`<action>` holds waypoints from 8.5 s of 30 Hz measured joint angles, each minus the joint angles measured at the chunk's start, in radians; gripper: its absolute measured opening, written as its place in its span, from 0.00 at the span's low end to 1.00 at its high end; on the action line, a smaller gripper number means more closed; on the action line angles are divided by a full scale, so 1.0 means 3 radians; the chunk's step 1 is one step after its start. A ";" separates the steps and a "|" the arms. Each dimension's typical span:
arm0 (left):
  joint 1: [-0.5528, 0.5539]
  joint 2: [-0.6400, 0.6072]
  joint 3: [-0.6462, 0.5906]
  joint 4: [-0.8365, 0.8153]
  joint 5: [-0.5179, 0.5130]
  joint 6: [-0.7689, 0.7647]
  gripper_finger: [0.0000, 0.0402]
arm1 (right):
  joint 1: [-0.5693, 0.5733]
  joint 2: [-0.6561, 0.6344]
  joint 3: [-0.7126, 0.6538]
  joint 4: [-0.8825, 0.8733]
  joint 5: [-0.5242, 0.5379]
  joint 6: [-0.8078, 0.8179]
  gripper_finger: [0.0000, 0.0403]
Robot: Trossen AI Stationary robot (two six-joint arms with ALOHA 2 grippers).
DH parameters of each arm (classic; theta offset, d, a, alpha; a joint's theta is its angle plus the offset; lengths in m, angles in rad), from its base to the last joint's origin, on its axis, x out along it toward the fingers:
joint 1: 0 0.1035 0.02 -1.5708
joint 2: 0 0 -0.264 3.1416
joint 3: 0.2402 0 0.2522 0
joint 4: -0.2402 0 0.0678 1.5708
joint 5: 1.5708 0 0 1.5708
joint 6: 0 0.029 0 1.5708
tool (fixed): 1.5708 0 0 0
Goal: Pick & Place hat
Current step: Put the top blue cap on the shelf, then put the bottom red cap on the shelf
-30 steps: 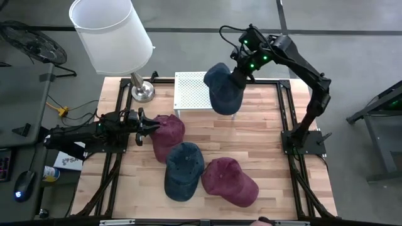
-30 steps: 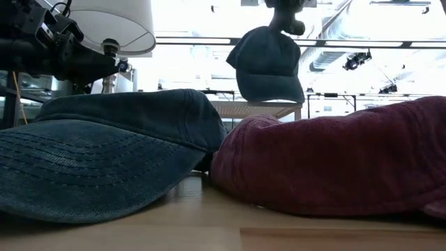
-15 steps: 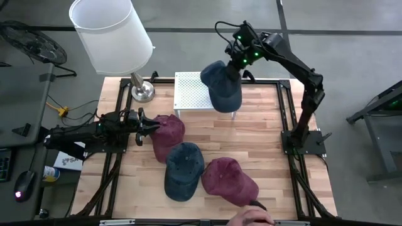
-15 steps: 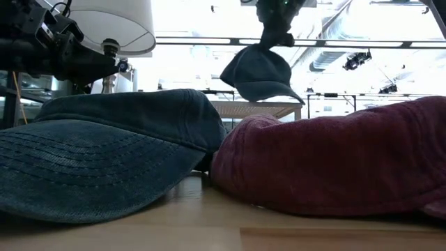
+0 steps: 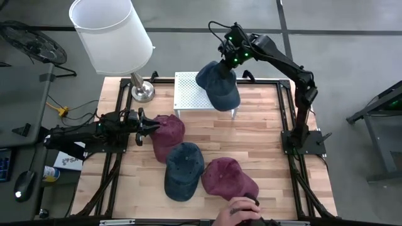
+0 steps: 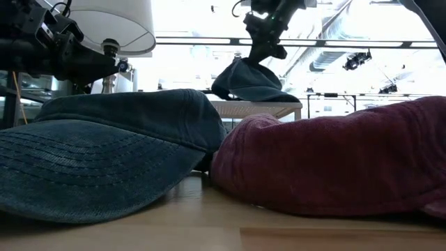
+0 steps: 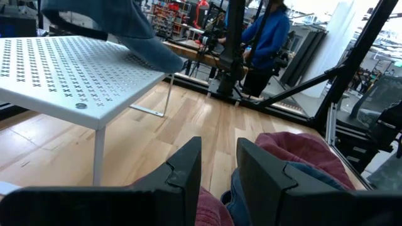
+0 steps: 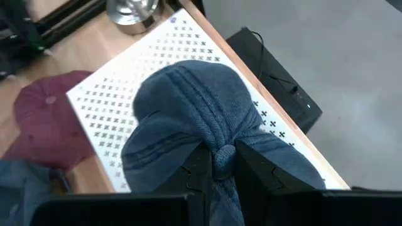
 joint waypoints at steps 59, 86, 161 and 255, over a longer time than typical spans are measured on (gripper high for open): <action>0.0000 0.0001 0.0001 0.0000 0.0000 0.0000 0.25 | 0.0243 0.0094 0.0000 -0.0007 0.0993 0.1171 0.10; 0.0000 0.0000 -0.0001 0.0000 0.0000 0.0000 0.25 | 0.0244 0.0091 0.0000 -0.0257 0.1015 0.0992 0.20; 0.0000 0.0001 0.0000 0.0000 -0.0001 0.0000 0.25 | 0.2311 -0.1386 -0.0792 -0.1396 0.1008 0.1037 0.38; -0.0001 0.0001 -0.0001 0.0000 0.0000 0.0000 0.25 | 0.3678 0.0153 -0.3512 0.2974 0.0778 0.0036 0.35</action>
